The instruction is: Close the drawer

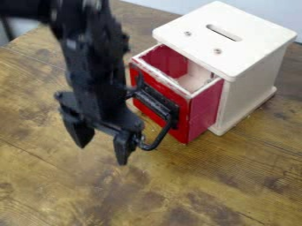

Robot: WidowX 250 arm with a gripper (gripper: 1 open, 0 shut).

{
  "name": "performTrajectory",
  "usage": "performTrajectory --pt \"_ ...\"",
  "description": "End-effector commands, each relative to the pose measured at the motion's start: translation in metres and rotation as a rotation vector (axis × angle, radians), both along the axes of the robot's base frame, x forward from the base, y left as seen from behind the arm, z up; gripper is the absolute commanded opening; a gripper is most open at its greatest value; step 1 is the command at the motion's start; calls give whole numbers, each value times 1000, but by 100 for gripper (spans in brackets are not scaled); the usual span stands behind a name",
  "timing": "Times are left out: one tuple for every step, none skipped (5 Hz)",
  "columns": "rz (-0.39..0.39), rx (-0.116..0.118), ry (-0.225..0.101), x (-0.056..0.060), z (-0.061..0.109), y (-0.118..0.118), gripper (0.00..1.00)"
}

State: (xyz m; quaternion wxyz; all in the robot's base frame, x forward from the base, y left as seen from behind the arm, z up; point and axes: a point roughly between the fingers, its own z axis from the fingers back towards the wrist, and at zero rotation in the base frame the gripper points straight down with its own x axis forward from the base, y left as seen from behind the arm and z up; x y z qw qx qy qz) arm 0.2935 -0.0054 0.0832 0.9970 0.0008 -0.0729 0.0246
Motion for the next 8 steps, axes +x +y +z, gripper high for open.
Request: performTrajectory --pt "4 5 -5 18 -4 7 100" --pt "31 0 -17 26 -14 19 100" --pt "54 0 -12 32 -21 30 100" --pt "61 0 -20 33 -22 35 100" --pt "69 0 -16 32 -24 39 100" --pt "34 2 -4 40 -19 41 100" --pt "-3 0 -24 50 -15 44 0" --pt "-35 2 -29 58 -10 45 100"
